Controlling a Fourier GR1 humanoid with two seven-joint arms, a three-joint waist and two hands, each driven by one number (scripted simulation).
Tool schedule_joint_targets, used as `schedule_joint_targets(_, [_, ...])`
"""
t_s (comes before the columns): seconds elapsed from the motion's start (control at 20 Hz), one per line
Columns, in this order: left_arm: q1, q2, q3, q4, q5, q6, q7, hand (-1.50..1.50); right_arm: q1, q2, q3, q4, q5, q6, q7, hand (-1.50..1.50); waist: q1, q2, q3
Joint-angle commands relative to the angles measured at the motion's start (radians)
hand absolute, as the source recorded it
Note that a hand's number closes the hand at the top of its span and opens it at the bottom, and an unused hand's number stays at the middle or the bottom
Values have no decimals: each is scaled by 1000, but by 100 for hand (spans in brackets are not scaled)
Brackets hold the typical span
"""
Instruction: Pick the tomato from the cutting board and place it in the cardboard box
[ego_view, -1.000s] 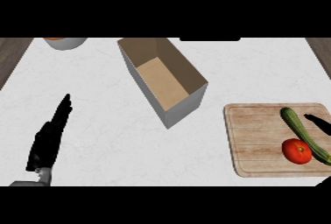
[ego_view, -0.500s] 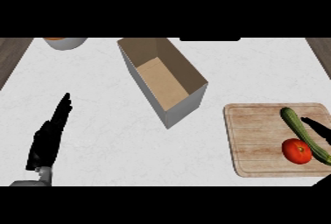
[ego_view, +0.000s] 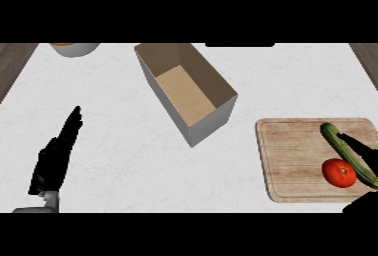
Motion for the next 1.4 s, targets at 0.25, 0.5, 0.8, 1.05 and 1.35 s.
schedule_joint_targets(0.25, [5, -67, 7, -8, -63, -1, -2, 0, -48, 93, -7, 47, 95, 8, -2, -150, 1, 0, 0])
schedule_joint_targets(0.5, [17, -65, 46, -37, -48, -35, 9, 0, -6, 109, 7, 55, 153, 13, -49, -150, 0, 0, 0])
schedule_joint_targets(0.8, [10, -33, 96, 19, -27, -97, -48, 0, -23, 160, -5, 104, 150, 10, -76, 150, 1, 0, 0])
schedule_joint_targets(1.05, [11, -22, 107, -42, -27, -103, 10, 0, -20, 101, -12, 143, 305, -194, -194, 150, 4, 0, 1])
schedule_joint_targets(1.35, [17, -83, 69, -47, -80, -68, 19, 0, -75, 134, -12, 168, 364, -272, -224, 150, 2, 0, 0])
